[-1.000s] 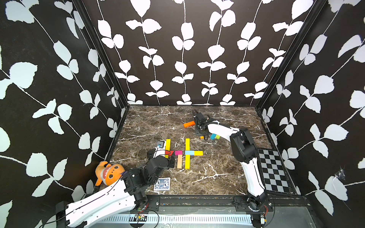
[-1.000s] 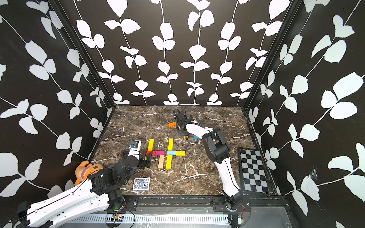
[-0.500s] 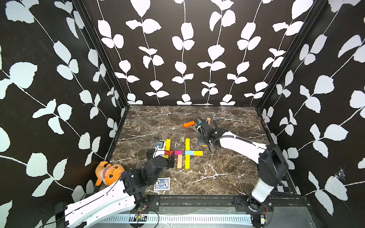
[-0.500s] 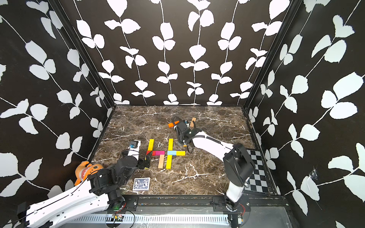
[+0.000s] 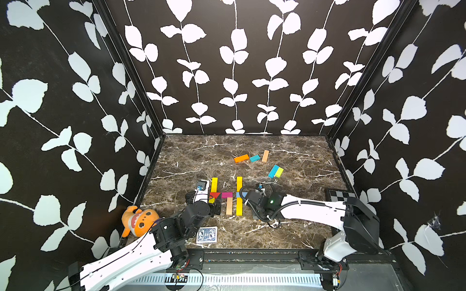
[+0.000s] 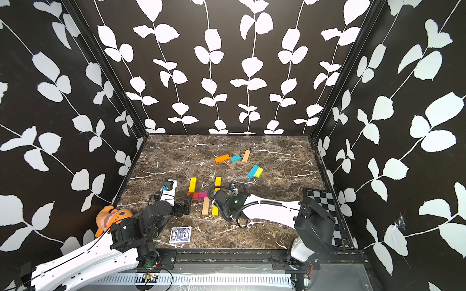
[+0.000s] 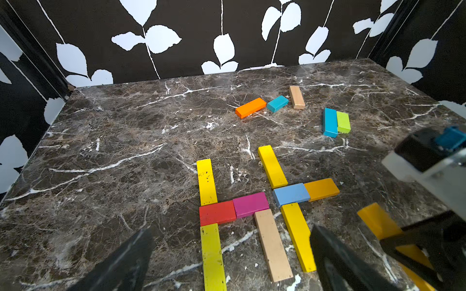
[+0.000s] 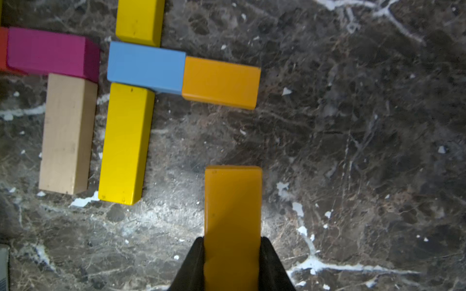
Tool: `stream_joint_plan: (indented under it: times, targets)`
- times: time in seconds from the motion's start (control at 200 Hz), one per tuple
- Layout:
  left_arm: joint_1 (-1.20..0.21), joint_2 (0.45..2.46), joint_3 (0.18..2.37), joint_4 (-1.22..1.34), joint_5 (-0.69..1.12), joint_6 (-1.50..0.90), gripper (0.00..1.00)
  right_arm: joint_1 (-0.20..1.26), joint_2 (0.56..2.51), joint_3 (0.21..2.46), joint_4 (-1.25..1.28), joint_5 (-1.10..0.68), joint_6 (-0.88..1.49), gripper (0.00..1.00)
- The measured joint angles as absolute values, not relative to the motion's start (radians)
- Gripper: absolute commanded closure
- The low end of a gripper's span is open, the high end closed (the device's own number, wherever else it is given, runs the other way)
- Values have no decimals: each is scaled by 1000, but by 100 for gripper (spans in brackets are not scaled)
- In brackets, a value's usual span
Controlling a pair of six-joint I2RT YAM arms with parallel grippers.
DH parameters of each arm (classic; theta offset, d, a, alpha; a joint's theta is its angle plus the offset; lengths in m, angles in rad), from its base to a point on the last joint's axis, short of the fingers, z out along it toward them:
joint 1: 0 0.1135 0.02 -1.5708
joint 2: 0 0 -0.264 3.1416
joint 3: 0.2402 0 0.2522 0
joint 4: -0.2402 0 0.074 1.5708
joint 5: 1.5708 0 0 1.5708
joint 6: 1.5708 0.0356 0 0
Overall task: Assemble the letter h with building blocks
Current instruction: Assemble the building block at the center of the board.
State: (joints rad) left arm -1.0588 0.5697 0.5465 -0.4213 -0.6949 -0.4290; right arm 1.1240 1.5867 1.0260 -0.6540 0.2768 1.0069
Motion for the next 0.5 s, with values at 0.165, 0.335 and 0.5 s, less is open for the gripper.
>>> stream_joint_plan:
  times: [0.165,0.335,0.5]
  targets:
    - [-1059,571,546,-421,-690,-429,1,1144,1650,1026,-644,275,1052,70]
    - [-1059,569,546,-422,-688,-429,1,1137,1688,1026,-630,276,1068,70]
    - [-1059,558,546,-422,-687,-429,1,1119,1702,1032,-603,276,1067,69]
